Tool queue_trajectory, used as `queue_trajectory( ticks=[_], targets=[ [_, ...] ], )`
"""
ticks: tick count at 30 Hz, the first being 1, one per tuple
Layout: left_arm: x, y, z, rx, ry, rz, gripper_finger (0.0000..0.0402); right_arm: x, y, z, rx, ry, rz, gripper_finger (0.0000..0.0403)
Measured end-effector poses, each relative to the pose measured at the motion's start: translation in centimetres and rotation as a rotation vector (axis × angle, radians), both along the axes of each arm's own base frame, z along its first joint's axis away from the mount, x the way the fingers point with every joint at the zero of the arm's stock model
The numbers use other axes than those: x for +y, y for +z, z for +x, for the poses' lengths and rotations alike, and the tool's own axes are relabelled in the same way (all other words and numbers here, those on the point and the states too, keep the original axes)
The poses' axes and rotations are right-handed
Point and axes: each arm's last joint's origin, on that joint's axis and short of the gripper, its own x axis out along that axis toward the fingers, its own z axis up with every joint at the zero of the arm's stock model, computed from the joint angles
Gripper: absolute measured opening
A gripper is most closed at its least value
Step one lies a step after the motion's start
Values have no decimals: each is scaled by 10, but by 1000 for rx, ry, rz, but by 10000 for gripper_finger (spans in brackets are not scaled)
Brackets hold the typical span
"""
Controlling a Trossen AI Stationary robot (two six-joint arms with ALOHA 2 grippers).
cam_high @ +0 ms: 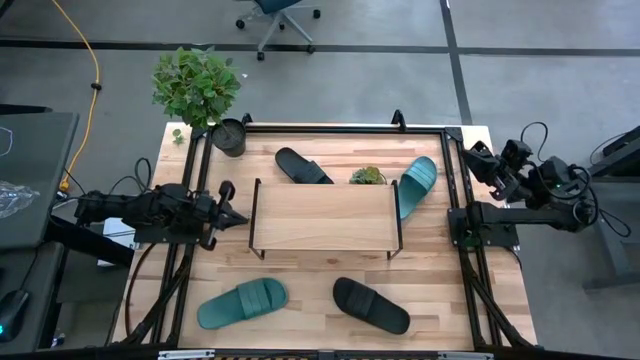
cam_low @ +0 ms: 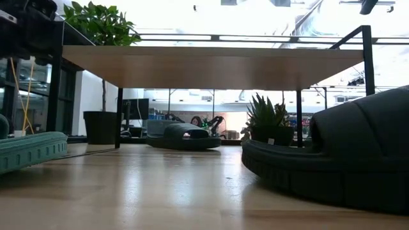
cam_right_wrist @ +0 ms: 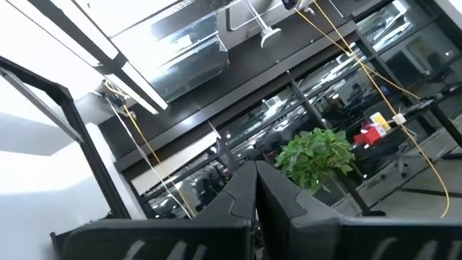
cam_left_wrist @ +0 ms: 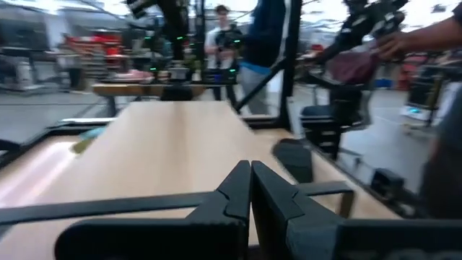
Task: Pick and place slides into the shelf
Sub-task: Put the top green slipper on the shelf
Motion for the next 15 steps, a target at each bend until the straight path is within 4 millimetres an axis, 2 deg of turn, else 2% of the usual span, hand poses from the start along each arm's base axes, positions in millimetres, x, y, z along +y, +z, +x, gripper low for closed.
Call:
queue_trajectory(
  ticks=[6,11,15],
  targets=[
    [0,15,-5,12,-1,-10,3,0,0,0,2,-7,-2,0],
    [0,39,-12,-32,11,-6,3,0,0,0,3,-8,-3,0],
    [1,56,-23,21,91,-9,3,0,-1,0,8,-8,-3,0]
  ],
)
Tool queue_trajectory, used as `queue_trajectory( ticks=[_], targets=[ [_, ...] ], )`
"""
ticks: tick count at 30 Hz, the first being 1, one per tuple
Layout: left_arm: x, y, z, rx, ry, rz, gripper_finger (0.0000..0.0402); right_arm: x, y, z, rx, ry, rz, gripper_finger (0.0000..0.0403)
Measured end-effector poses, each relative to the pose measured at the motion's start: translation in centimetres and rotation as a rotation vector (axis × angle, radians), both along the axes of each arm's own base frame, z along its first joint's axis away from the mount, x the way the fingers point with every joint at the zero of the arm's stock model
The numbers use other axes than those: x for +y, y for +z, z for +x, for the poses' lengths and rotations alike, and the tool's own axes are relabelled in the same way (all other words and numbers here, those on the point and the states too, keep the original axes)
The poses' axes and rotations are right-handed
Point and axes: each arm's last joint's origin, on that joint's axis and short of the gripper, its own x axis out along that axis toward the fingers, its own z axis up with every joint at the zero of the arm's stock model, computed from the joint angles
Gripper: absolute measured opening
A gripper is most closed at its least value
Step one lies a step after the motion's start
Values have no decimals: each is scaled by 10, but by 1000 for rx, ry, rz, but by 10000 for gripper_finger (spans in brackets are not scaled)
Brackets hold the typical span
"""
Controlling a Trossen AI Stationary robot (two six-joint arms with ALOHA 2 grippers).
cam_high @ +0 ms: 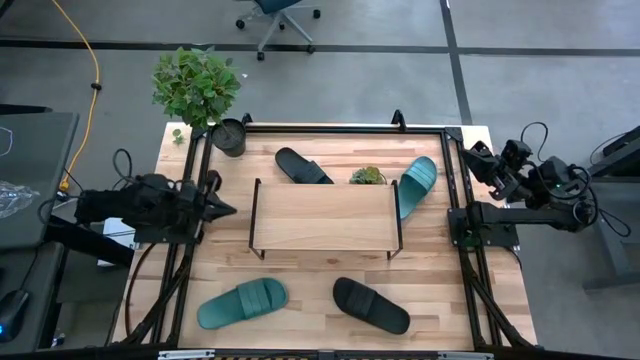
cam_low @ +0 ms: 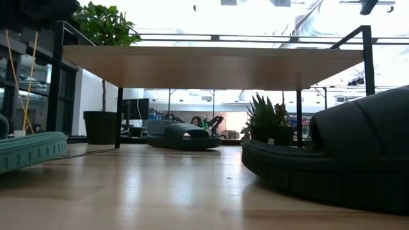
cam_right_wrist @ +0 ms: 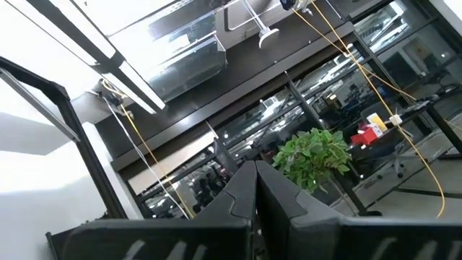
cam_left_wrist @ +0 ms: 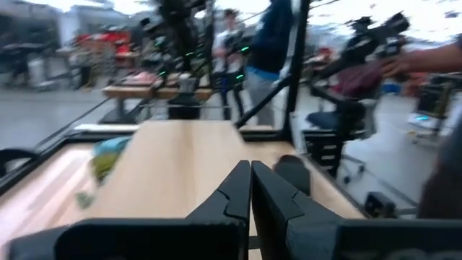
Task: Pick and place slides into the shelf
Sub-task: Put the top green slipper on the shelf
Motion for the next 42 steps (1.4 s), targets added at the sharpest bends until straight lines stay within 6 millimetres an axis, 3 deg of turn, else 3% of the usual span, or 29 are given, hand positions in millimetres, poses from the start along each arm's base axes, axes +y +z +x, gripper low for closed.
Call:
queue_trajectory(
  ticks=[4,12,21,33,42],
  targets=[
    [3,15,-14,74,139,0,3,0,-3,1,30,-6,4,0],
    [6,48,-34,-25,274,4,3,-3,-13,5,139,-105,67,0],
    [8,55,-34,-42,365,-5,3,-8,-28,20,290,-199,272,0],
    [10,59,-27,-47,419,-7,3,-9,5,21,851,-322,371,0],
    [12,59,-27,-41,464,-10,3,-8,18,22,926,-298,351,3]
  ],
)
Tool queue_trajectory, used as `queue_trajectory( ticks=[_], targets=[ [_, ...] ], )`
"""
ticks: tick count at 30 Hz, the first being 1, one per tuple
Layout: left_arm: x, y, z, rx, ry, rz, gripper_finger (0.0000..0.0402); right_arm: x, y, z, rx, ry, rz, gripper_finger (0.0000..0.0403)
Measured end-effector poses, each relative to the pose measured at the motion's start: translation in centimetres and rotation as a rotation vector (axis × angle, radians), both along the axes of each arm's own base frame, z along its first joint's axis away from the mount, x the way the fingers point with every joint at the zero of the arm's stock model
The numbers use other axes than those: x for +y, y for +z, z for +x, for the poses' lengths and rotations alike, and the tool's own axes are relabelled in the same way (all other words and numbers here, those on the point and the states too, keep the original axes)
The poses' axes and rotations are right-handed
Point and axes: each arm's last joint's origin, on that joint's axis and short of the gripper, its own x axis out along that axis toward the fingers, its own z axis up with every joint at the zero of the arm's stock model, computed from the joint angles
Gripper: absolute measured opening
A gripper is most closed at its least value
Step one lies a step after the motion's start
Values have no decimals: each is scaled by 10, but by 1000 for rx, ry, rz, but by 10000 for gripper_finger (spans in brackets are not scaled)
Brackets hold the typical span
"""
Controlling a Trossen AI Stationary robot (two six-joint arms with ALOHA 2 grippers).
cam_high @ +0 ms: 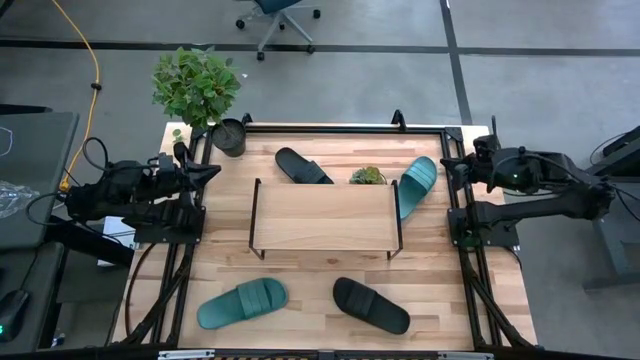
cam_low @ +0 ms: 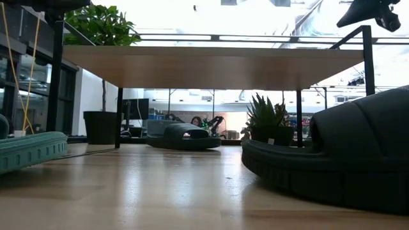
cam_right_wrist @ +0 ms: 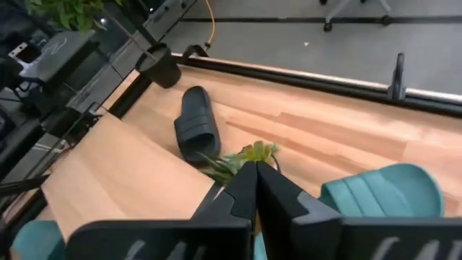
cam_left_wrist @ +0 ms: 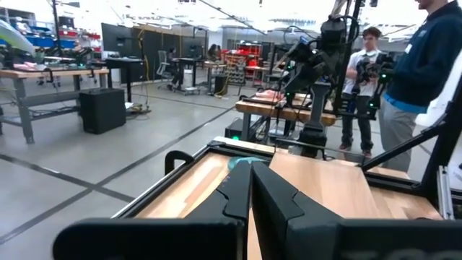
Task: Pick and place slides into the shelf
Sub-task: Put the top green slipper on the shelf
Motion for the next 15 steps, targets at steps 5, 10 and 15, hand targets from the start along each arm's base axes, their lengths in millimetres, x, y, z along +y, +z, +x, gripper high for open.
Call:
queue_trajectory(
  ticks=[5,10,15],
  targets=[
    [0,0,0,-6,1,-3,3,-3,-4,-5,45,-84,-3,17],
    [0,1,0,-21,-1,-31,3,-9,-5,-3,87,-204,-48,28],
    [0,1,0,-29,-2,-49,3,-18,-9,11,185,-246,-39,35]
  ],
)
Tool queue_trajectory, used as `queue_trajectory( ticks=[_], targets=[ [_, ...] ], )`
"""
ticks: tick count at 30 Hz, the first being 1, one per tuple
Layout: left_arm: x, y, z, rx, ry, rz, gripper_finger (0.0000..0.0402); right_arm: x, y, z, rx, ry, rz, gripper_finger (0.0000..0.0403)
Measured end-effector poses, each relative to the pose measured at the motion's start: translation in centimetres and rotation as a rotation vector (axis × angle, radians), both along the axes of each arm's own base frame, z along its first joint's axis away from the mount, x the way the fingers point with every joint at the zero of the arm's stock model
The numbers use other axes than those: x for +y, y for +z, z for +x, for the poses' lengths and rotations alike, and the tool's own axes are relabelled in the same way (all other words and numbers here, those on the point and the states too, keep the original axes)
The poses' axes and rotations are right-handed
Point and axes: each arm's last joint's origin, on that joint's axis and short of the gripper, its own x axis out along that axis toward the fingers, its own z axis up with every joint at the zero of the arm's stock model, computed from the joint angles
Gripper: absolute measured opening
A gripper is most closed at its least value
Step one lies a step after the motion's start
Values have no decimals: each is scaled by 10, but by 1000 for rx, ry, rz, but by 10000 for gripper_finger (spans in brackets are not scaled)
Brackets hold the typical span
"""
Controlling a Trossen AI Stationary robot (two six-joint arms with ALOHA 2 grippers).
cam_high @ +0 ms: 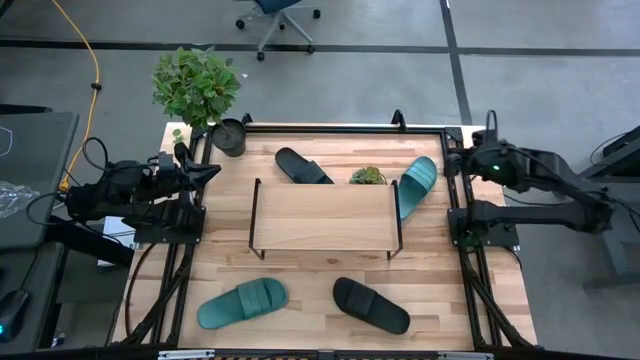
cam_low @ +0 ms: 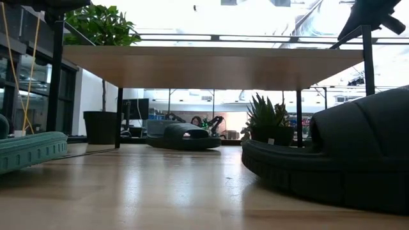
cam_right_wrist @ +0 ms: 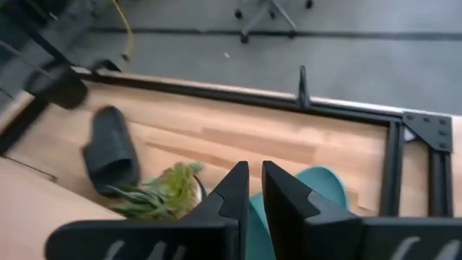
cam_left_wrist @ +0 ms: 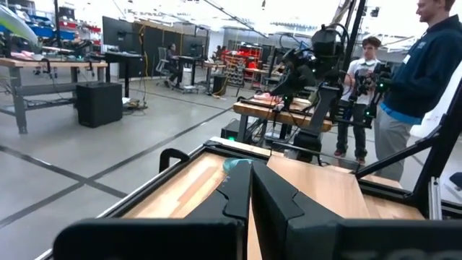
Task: Pick and place slides into the shelf
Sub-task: Put the top green slipper on the shelf
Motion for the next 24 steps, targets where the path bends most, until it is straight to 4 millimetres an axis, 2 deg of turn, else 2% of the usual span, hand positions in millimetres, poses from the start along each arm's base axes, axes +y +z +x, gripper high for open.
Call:
queue_trajectory(
  ticks=[7,12,18,24],
  targets=[
    [0,0,0,0,0,0,3,-25,-11,26,188,9,75,54],
    [0,0,0,0,0,0,3,-52,-12,37,187,122,106,74],
    [0,0,0,1,0,1,3,-85,-15,26,126,144,163,88],
    [1,-1,0,24,24,31,3,-119,-31,16,-45,246,378,92]
  ],
)
